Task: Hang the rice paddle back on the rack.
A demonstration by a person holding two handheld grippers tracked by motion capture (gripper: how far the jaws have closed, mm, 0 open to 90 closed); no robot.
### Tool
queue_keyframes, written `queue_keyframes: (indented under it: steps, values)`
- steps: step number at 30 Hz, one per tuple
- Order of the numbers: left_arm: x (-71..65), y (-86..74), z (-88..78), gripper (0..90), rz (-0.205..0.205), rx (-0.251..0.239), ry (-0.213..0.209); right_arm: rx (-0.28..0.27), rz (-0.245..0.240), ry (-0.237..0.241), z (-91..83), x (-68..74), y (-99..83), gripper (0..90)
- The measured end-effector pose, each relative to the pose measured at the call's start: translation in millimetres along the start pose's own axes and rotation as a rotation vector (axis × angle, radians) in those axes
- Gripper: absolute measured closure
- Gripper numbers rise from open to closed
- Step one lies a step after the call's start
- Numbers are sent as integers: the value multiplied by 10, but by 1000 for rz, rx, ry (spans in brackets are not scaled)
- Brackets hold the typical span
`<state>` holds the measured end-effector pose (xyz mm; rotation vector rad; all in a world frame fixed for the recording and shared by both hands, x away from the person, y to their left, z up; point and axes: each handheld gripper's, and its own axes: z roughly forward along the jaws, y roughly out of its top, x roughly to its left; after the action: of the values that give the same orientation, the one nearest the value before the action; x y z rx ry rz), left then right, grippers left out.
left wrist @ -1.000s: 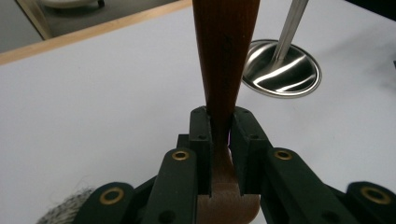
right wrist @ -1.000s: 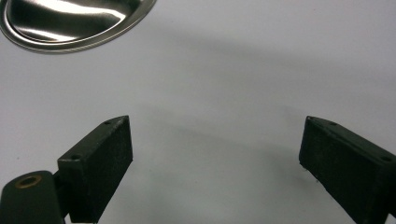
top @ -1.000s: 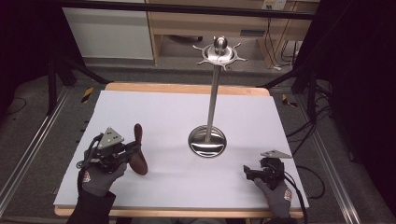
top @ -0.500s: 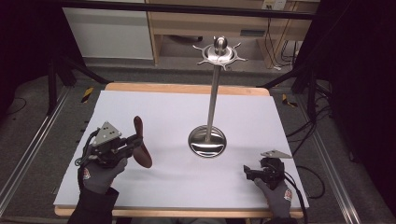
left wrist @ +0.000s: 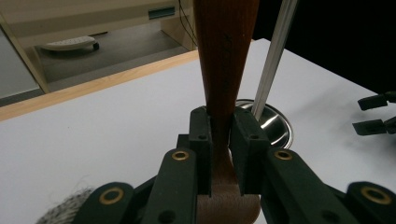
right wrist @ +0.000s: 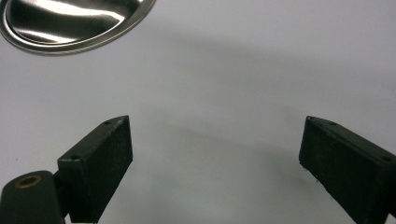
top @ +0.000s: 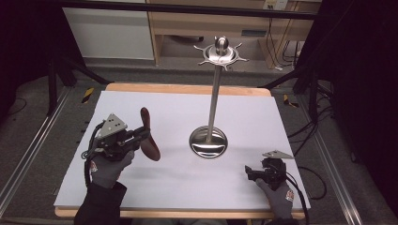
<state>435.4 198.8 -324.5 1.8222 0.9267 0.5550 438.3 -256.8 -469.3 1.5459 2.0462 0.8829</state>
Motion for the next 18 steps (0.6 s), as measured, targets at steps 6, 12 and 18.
queue_keyframes:
  steps: [6, 12, 18]
  values:
    - [-26, 91, 18, 787, 2, -14, -14, -1, 3, 1, -2, 1, 2, 100]
    - [-77, 170, 25, 787, 13, -28, -17, -3, -1, 1, 1, 0, 4, 100]
    - [-102, 267, 47, 787, 18, -40, -25, -3, 0, 0, 1, 0, 5, 99]
